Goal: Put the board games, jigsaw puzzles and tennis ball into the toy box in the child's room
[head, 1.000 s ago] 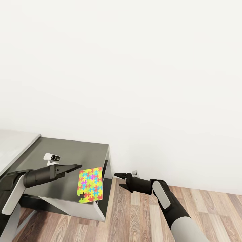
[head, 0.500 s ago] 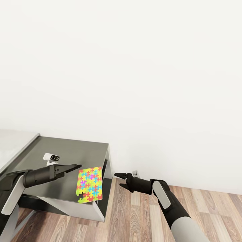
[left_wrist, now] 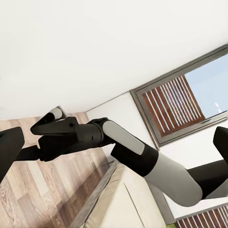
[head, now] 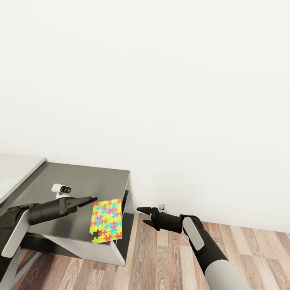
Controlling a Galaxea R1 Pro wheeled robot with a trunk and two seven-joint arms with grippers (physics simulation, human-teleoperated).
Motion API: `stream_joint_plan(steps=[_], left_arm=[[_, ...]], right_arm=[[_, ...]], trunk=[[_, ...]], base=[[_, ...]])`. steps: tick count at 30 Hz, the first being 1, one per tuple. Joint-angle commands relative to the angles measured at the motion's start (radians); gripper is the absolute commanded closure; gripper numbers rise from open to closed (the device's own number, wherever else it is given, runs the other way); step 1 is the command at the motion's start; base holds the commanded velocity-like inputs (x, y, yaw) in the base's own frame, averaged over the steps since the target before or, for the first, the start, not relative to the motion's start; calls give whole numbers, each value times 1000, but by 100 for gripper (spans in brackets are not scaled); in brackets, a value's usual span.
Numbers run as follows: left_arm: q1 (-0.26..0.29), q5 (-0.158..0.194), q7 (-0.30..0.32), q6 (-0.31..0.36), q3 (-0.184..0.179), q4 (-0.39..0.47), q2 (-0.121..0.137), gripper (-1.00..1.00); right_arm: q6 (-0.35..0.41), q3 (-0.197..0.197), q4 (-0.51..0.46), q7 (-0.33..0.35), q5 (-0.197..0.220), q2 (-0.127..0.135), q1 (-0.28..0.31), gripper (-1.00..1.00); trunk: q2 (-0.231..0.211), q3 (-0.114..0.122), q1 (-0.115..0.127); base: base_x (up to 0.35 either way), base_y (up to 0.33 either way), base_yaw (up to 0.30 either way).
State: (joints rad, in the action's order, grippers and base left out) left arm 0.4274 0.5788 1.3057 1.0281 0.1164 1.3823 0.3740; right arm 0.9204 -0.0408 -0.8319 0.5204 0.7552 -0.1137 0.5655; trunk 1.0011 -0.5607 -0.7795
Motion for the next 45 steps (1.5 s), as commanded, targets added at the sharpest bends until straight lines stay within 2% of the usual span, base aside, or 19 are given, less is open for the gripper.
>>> stream_joint_plan(steps=[1, 16, 22, 25, 28, 29, 31, 33, 45], left_arm=[[1, 3, 1, 8, -1, 0, 0, -100], [1, 4, 1, 10, -1, 4, 0, -100], [-4, 5, 8, 15, 1, 57, 5, -100], [-19, 5, 32, 17, 12, 88, 11, -100], [-30, 5, 84, 17, 49, 103, 13, -100], [-30, 5, 84, 17, 49, 103, 13, -100], [-34, 2, 110, 15, 77, 107, 13, -100], [-36, 1, 119, 12, 88, 108, 13, -100], [-38, -7, 128, 10, 100, 106, 14, -100]], right_arm=[[3, 1, 0, 4, -4, 0, 1, -100], [3, 1, 0, 4, -4, 0, 1, -100], [3, 1, -1, 4, -4, 0, 1, -100], [3, 1, -1, 4, -4, 0, 1, -100], [3, 0, -1, 4, -4, 0, 1, -100], [3, 0, -1, 4, -4, 0, 1, -100], [3, 0, 0, 4, -5, 0, 1, -100], [2, 0, 0, 4, -6, 0, 1, -100], [2, 1, 2, 3, -7, 0, 1, -100]], trunk=[[8, -4, -4], [113, -51, -61], [113, -51, -61], [113, -51, -61], [113, -51, -61], [113, -51, -61], [113, -51, -61], [113, -51, -61], [113, -51, -61]], base=[[0, 0, 0], [0, 0, 0], [0, 0, 0], [0, 0, 0], [0, 0, 0], [0, 0, 0], [0, 0, 0], [0, 0, 0], [0, 98, 0]])
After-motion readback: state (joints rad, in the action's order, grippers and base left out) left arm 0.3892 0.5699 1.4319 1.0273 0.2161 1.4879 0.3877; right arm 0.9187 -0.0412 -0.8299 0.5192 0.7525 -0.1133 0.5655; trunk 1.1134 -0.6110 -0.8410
